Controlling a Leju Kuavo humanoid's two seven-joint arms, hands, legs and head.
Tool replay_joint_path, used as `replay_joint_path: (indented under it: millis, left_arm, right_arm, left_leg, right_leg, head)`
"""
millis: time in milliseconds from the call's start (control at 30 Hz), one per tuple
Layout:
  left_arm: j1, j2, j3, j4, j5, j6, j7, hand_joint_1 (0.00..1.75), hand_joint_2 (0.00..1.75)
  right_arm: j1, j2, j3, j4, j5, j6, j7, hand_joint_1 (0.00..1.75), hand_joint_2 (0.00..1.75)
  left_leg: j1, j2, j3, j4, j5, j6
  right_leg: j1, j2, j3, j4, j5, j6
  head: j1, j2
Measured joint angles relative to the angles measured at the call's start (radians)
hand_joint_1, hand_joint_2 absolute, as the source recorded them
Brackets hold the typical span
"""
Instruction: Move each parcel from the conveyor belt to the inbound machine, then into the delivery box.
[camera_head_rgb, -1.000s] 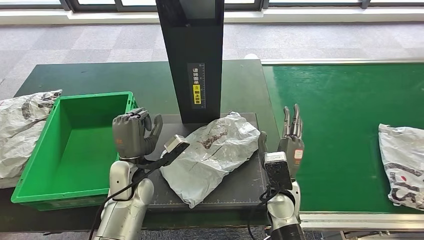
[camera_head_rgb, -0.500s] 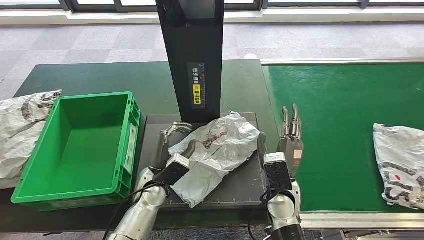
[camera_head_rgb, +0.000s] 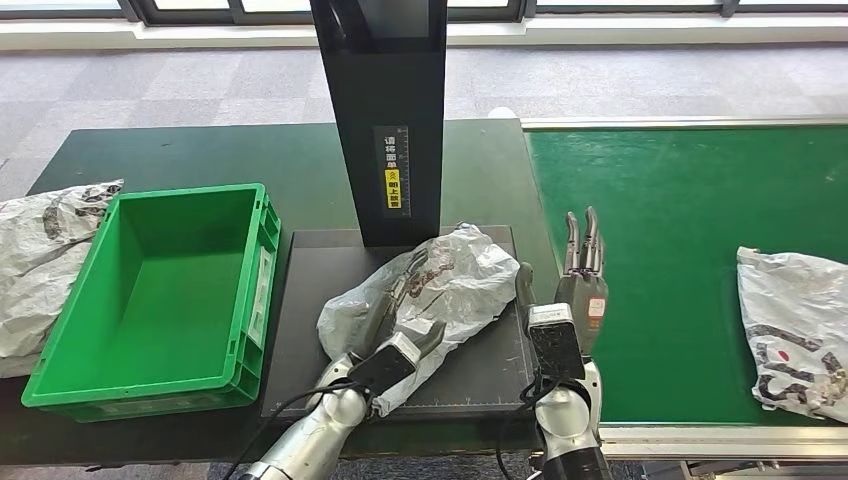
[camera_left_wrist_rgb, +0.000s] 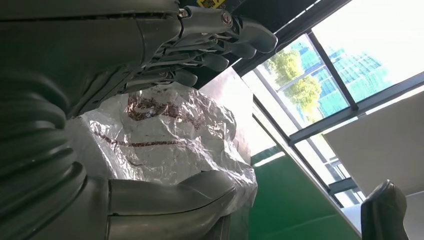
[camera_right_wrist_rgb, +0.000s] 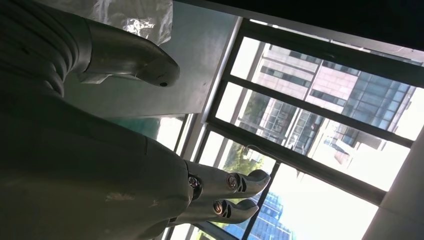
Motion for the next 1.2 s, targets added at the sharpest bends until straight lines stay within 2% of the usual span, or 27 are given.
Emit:
replay_joint_path:
  millis: [100,200,367,467,567,767,1067,1200]
  left_arm:
    - [-0.005,-0.001,-0.002,0.019,-0.016,0.012,0.013,0.00,1.75]
    - [-0.019,-0.005,-0.004,0.053,-0.077,0.079,0.067,0.00,1.75]
    - [-0.060,-0.016,-0.037,0.148,-0.263,0.237,0.272,0.00,1.75]
    - [-0.085,-0.024,-0.072,0.215,-0.382,0.260,0.408,0.00,1.75]
    - [-0.099,-0.028,-0.104,0.265,-0.452,0.260,0.487,0.00,1.75]
    - [-0.122,-0.030,-0.145,0.312,-0.511,0.218,0.555,0.00,1.75]
    - [-0.140,-0.030,-0.177,0.335,-0.526,0.192,0.567,0.00,1.75]
    - [-0.146,-0.030,-0.188,0.341,-0.543,0.163,0.584,1.75,1.75]
  right_arm:
    - [0.001,0.000,0.000,0.000,0.000,-0.001,0.000,0.00,1.75]
    - [0.001,0.000,0.000,0.000,0.003,0.001,0.000,0.00,1.75]
    - [-0.004,0.000,0.000,0.000,0.011,0.009,0.000,0.00,1.75]
    - [-0.015,0.000,0.000,0.004,0.011,0.015,0.000,0.00,1.75]
    - [-0.022,0.000,0.000,0.008,0.010,0.016,0.000,0.00,1.75]
    - [-0.028,-0.001,0.000,0.014,0.010,0.016,0.000,0.00,1.75]
    - [-0.029,-0.003,-0.001,0.019,0.011,0.016,0.000,0.00,1.75]
    - [-0.029,-0.005,-0.001,0.021,0.012,0.016,0.000,0.00,1.75]
  left_leg:
    - [0.000,0.000,0.000,0.000,0.000,0.000]
    - [0.000,0.000,0.000,0.000,0.000,0.000]
    - [0.000,0.000,0.000,0.000,0.000,0.000]
    - [0.000,0.000,0.000,0.000,0.000,0.000]
    - [0.000,0.000,0.000,0.000,0.000,0.000]
    - [0.000,-0.001,0.000,0.000,0.000,0.000]
    - [0.000,-0.002,0.001,0.000,0.000,0.000]
    - [0.000,-0.003,0.002,0.000,0.000,0.000]
  right_leg:
    - [0.000,0.000,0.000,0.000,0.000,0.000]
    - [0.000,0.000,0.000,0.000,0.000,0.000]
    - [0.000,0.000,0.000,0.000,0.000,0.000]
    - [0.000,0.000,0.000,0.000,0.000,0.000]
    - [0.000,0.000,0.000,0.000,0.000,0.000]
    - [0.000,-0.001,0.001,0.000,0.000,0.000]
    - [0.000,-0.003,0.003,0.000,0.000,0.000]
    - [0.000,-0.004,0.004,0.000,0.000,0.000]
  head:
    - [0.000,0.000]
    - [0.000,0.000]
    - [0.000,0.000]
    - [0.000,0.000]
    - [0.000,0.000]
    - [0.000,0.000]
    - [0.000,0.000]
    - [0.000,0.000]
